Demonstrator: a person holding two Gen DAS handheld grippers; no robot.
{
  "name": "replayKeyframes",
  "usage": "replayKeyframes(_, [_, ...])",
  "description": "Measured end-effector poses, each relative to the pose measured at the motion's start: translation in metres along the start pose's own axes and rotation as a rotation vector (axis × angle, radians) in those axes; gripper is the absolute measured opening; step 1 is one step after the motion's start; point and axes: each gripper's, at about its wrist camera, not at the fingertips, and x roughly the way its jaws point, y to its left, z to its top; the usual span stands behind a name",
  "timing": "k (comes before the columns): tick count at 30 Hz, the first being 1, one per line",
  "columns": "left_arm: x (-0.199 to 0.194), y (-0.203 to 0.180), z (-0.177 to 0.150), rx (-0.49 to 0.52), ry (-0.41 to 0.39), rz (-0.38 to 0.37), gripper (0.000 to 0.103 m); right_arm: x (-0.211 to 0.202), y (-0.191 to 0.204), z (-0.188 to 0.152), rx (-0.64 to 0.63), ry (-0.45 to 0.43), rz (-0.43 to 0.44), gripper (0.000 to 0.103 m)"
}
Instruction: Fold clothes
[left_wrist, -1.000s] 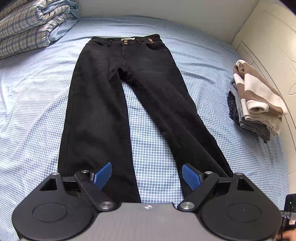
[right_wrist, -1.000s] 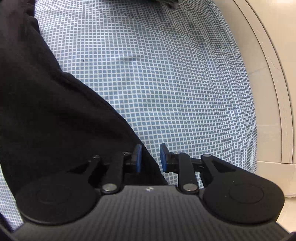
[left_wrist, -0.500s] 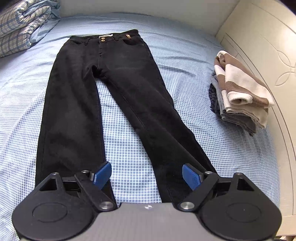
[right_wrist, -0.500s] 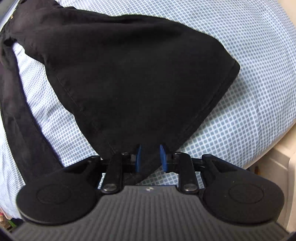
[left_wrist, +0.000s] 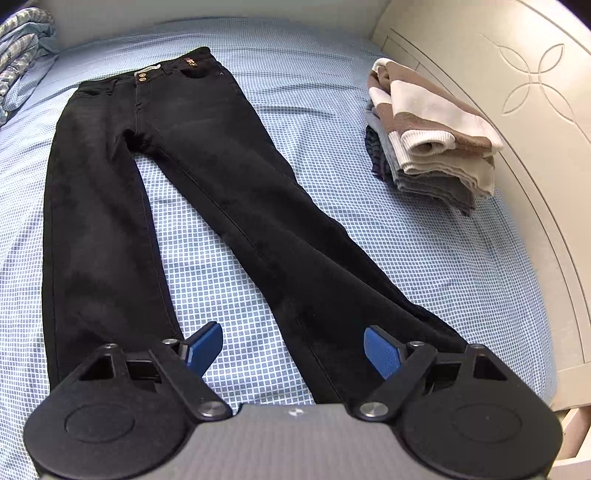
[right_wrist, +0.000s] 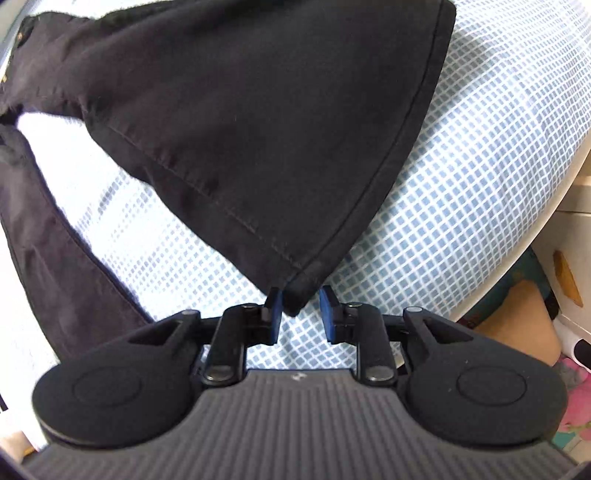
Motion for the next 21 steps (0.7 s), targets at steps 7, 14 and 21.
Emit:
replayKeyframes(7, [-0.01,0.007,-0.013,0.098,-0.003,-0.03,0.086,0.01,0.013,-0.013,0.056,-0.109,-0.008,0.028])
replayKeyframes(14, [-0.026,0.038,-0.028,0.125,-0.001,-0.026,0.086,0.001,0.022,-0.025,0.006,-0.259,0.07,0.028])
replayKeyframes(21, [-0.037,0.066,-0.043,0.095,0.014,-0.019,0.086,0.001,0.02,-0.035,-0.004,-0.228,0.078,0.009])
